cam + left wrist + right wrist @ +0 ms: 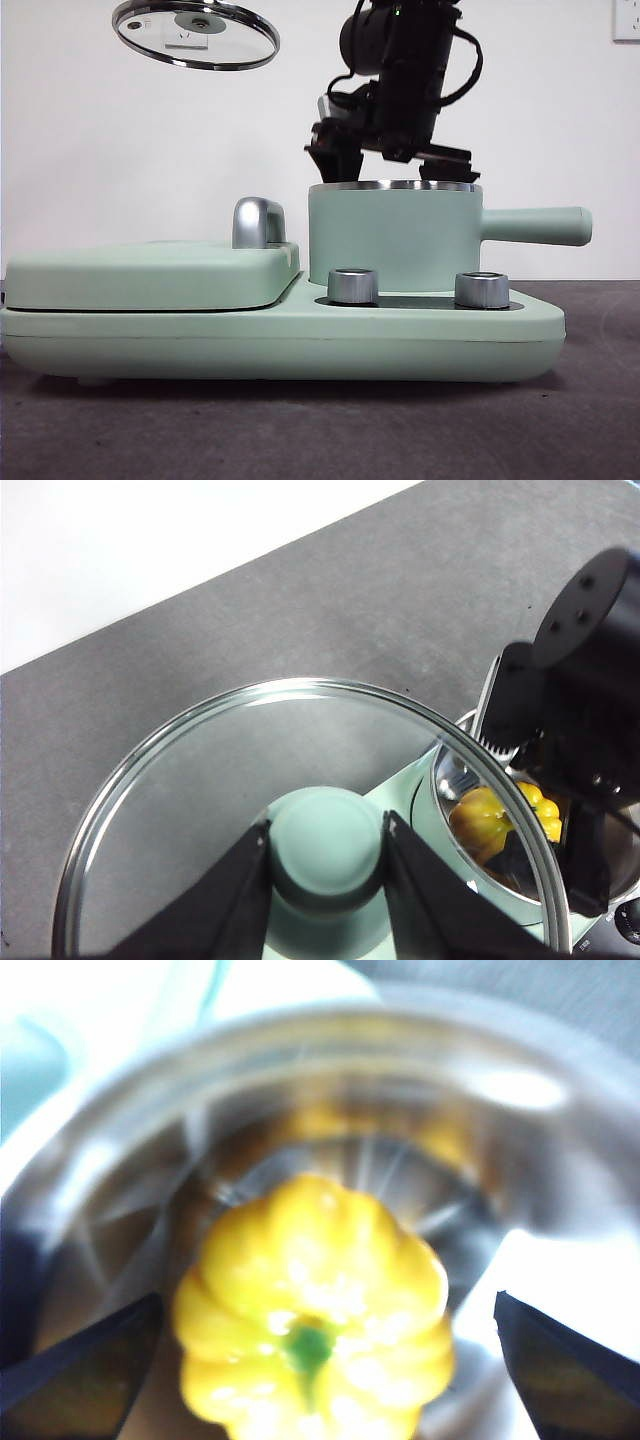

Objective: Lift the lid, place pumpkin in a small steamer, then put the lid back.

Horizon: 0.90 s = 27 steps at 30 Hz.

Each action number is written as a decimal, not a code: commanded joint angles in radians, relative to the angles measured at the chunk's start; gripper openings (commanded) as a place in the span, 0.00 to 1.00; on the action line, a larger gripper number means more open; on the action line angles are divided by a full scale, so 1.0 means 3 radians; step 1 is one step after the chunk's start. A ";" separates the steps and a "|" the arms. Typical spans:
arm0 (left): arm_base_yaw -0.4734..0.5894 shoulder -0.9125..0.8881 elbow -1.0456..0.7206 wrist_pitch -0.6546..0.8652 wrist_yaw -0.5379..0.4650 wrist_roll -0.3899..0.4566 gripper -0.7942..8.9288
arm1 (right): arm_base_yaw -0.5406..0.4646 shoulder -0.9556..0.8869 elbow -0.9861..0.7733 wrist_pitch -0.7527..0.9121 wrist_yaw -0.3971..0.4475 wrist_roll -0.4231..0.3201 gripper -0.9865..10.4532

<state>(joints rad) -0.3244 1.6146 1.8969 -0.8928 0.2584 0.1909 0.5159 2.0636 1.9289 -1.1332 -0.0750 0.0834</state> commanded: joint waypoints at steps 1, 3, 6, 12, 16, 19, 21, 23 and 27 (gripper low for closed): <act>-0.0006 0.0000 0.0080 0.0090 0.0011 -0.0005 0.10 | 0.0020 0.0093 0.0256 -0.0131 0.0003 0.0036 0.55; -0.0006 0.0000 0.0080 0.0090 0.0011 -0.0005 0.10 | 0.0020 0.0093 0.0448 -0.0309 0.0004 0.0034 0.55; -0.0006 0.0000 0.0080 0.0090 0.0011 -0.0009 0.10 | 0.0017 0.0090 0.0764 -0.0615 0.0018 0.0027 0.55; -0.0008 0.0000 0.0080 0.0123 0.0011 -0.0056 0.10 | -0.0008 -0.0009 0.1113 -0.0955 0.0191 -0.0036 0.55; -0.0008 0.0000 0.0080 0.0137 0.0010 -0.0058 0.10 | -0.0010 -0.0233 0.1063 -0.0965 0.0158 -0.0036 0.55; -0.0008 0.0000 0.0080 0.0132 0.0011 -0.0069 0.10 | 0.0000 -0.0533 0.0849 -0.0965 0.0156 -0.0048 0.55; -0.0008 0.0000 0.0080 0.0131 0.0010 -0.0079 0.10 | -0.0001 -0.0820 0.0582 -0.0965 0.0150 -0.0070 0.55; -0.0010 0.0000 0.0080 0.0131 0.0010 -0.0081 0.10 | -0.0001 -0.1110 0.0301 -0.0965 0.0153 -0.0106 0.55; -0.0033 0.0000 0.0080 0.0136 0.0011 -0.0090 0.10 | -0.0005 -0.1780 -0.0313 -0.0964 0.0158 -0.0108 0.55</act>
<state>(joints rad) -0.3264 1.6146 1.8969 -0.8810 0.2588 0.1684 0.5091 1.5539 1.8530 -1.3426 -0.0261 0.0631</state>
